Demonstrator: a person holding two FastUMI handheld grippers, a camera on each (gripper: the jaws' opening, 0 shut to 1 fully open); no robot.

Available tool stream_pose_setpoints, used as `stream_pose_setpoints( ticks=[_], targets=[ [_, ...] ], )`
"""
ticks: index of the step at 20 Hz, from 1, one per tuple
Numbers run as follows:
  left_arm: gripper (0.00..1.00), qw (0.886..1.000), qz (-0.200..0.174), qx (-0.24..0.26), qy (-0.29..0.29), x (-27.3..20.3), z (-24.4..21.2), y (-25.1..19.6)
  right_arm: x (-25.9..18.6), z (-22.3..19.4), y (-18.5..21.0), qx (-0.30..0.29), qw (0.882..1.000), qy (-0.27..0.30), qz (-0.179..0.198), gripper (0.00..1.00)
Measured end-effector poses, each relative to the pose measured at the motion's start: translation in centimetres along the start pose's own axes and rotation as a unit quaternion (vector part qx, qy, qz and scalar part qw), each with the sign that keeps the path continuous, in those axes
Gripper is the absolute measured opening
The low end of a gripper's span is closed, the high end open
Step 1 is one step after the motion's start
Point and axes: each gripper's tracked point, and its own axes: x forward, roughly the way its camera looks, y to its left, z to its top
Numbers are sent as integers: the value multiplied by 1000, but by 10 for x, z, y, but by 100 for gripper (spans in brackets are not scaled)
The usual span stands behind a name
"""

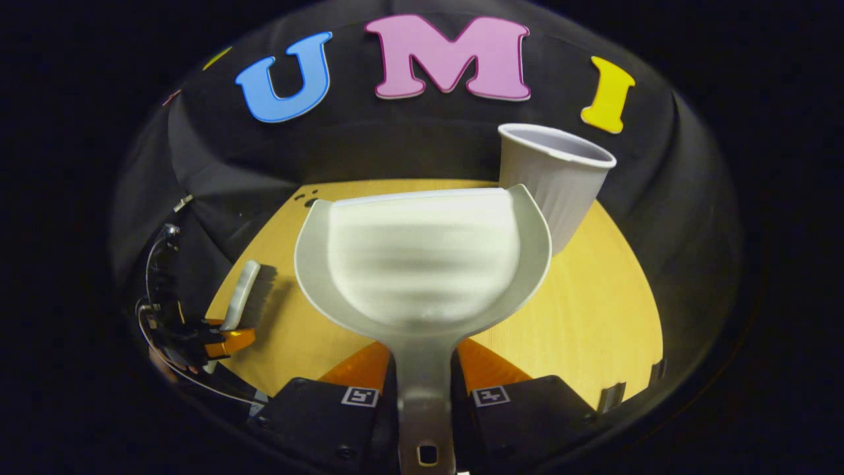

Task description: Pick up the small broom and dustpan from the desktop, sweep the trash into the dustpan with the broom, and then empty the trash into the garbage bin.

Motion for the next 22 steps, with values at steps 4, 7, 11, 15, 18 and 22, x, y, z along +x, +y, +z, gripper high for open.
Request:
stream_pose_setpoints(
  ticks=[4, 7, 11, 15, 18, 22],
  targets=[
    [25, 1000, 0, -11, 27, 21, -10, -11, 38, -50, -4, 3, 999, 46, 0, 37],
    [25, 999, 11, -8, 52, 38, -15, -10, 69, -78, -11, 14, 996, 83, -1, 36],
    [25, 997, 26, -7, 77, 47, -17, -12, 85, -106, -17, -4, 994, 113, -7, 32],
    [27, 996, 34, -4, 87, 54, -16, -11, 96, -125, -16, 4, 990, 143, 2, 37],
    [28, 995, 43, -6, 94, 58, -16, -16, 95, -128, -18, -9, 988, 151, -3, 41],
    [29, 995, 38, 2, 97, 59, -16, -19, 93, -130, -13, -10, 987, 157, 5, 38]
  ],
)
